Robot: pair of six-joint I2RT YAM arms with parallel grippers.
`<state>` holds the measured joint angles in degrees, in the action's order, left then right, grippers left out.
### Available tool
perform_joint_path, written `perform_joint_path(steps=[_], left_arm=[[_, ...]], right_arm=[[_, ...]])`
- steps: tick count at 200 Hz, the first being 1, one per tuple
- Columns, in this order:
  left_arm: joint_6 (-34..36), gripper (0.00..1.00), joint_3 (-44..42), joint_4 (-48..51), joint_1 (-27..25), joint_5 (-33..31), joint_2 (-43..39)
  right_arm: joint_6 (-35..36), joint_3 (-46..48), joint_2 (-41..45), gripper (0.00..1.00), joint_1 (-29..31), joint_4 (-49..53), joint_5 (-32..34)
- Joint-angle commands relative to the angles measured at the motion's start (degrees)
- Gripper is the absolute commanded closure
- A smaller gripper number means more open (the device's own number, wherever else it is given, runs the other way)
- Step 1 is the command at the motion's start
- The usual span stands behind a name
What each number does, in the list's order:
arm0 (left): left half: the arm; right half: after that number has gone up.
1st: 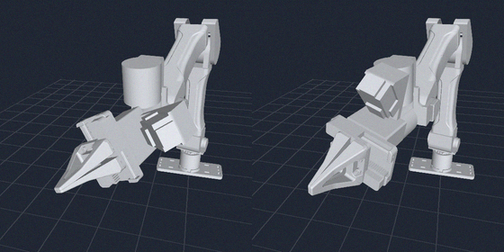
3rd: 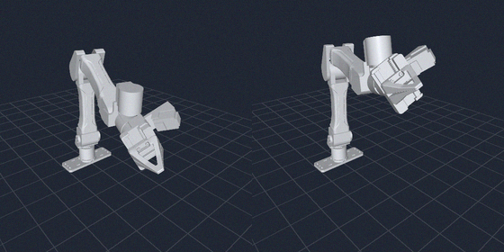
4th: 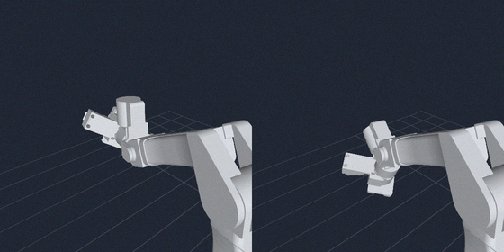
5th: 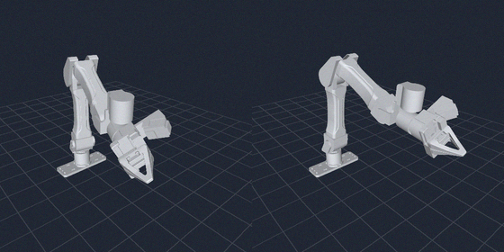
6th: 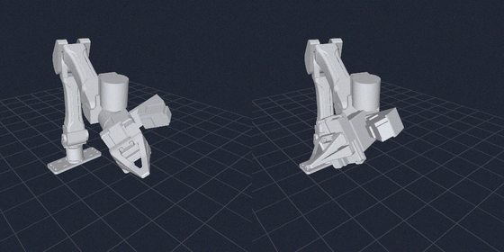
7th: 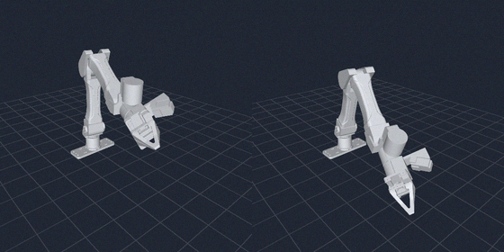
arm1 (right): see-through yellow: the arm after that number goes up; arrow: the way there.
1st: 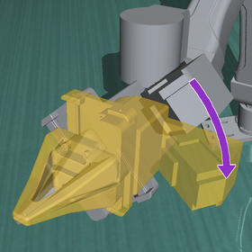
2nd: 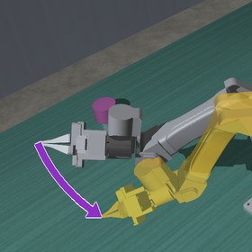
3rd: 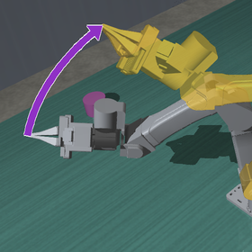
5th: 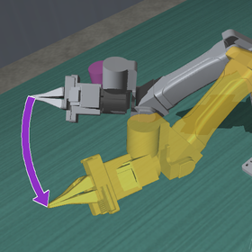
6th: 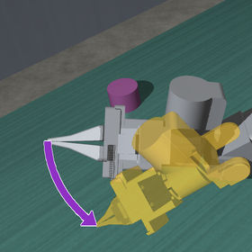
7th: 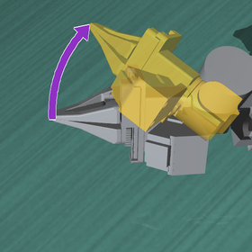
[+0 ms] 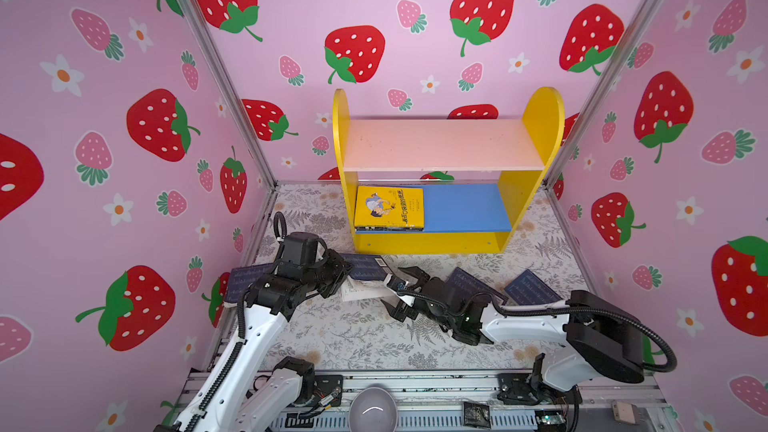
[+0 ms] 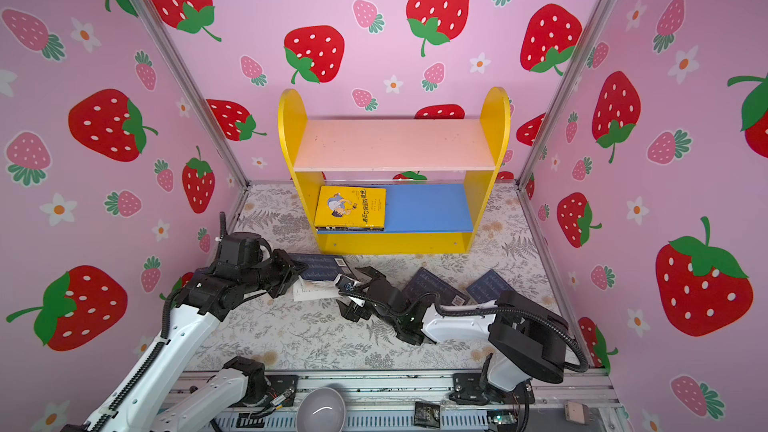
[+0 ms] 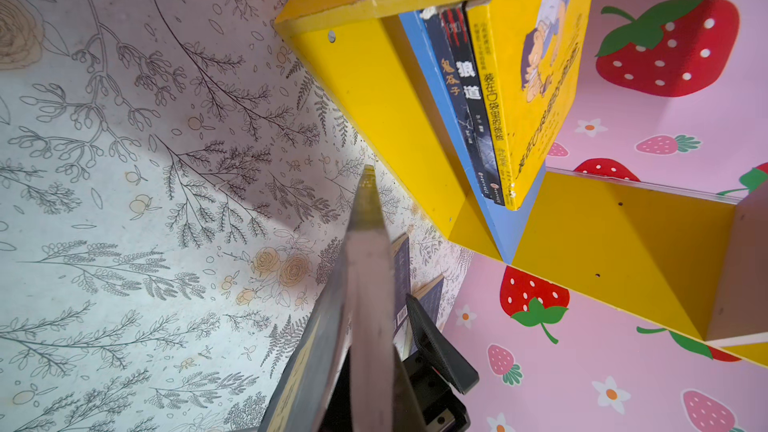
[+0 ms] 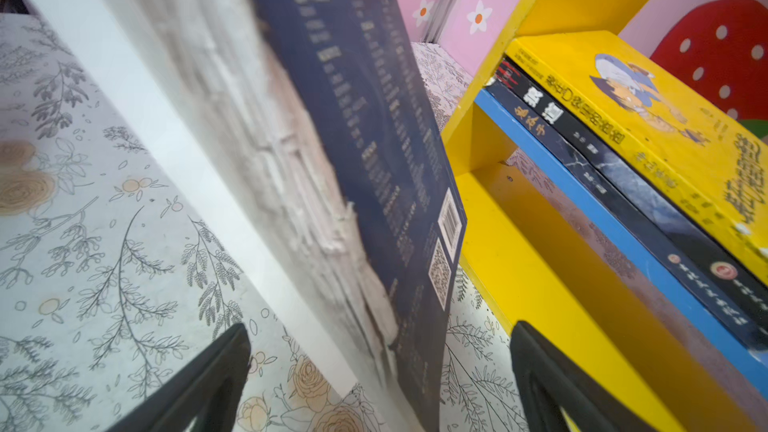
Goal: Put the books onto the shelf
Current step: 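Grip the navy-blue book with both grippers and tip it upright, then lift the upright navy-blue book with both grippers up toward the pink upper shelf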
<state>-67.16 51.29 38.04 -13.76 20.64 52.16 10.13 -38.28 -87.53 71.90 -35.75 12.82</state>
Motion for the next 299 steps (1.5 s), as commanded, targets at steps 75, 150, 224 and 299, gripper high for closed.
perform_joint_path(steps=[75,150,224,299], left_arm=[[-2.90,1.00,5.18,1.25,0.31,4.04,2.69],[-3.31,1.00,6.21,0.37,0.30,5.90,4.44],[-4.30,1.00,4.44,-0.67,0.62,6.16,4.47],[-2.55,0.88,5.73,-2.39,1.02,4.60,7.41]], right_arm=[[5.99,-5.47,-6.03,0.00,5.30,-5.40,2.82],[5.34,-5.54,-7.73,0.02,6.06,-9.43,10.57],[7.30,-6.88,-12.71,0.48,6.48,-16.60,18.12],[3.84,-4.17,-9.07,0.81,6.44,-15.87,16.89]])
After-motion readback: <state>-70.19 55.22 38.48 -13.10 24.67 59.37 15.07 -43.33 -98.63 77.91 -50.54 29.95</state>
